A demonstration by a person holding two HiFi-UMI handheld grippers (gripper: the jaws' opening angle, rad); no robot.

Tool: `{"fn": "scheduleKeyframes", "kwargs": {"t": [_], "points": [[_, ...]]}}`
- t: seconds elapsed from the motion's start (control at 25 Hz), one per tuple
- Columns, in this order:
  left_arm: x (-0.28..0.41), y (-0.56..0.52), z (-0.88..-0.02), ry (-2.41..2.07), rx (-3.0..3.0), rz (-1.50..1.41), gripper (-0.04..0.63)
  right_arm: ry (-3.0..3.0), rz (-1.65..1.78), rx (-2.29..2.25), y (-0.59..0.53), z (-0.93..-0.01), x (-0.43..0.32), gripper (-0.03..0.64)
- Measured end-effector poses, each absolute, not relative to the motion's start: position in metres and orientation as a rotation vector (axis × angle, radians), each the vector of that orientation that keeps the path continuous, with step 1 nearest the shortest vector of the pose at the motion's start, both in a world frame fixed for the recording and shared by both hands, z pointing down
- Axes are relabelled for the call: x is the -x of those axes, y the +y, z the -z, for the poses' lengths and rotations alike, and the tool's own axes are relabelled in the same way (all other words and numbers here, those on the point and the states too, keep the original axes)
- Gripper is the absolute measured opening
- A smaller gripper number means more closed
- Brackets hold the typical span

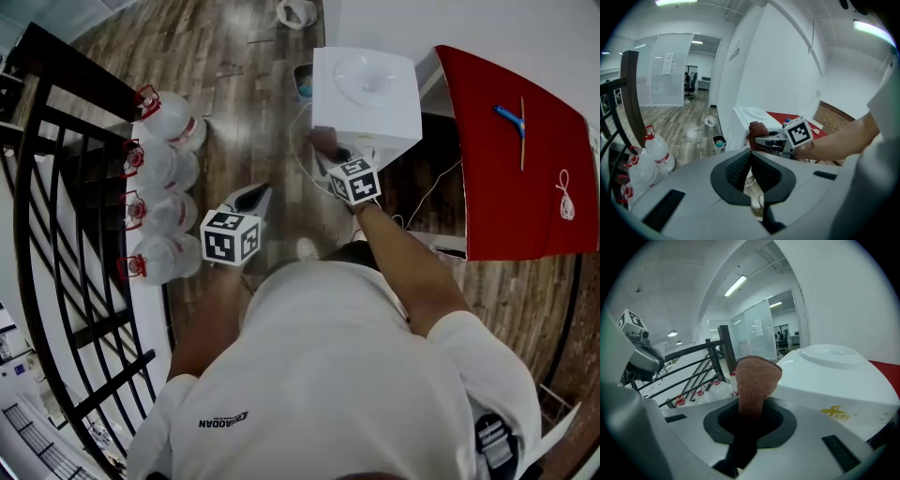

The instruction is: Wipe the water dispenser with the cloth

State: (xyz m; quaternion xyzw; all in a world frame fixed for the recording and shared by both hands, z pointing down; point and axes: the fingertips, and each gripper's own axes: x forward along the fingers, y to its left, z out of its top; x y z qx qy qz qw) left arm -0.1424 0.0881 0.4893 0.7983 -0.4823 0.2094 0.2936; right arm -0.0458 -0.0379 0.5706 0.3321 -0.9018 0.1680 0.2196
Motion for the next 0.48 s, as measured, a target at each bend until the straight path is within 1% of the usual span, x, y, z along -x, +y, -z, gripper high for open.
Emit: {"fn": "scheduleKeyframes", "kwargs": {"t": [0.48], "points": [[0.098,0.084,-0.487,-1.267,-2.116,-0.532,-0.011,-2.435,-0.509,-1.072,-0.043,-0.582,-0.059,0.054]]}}
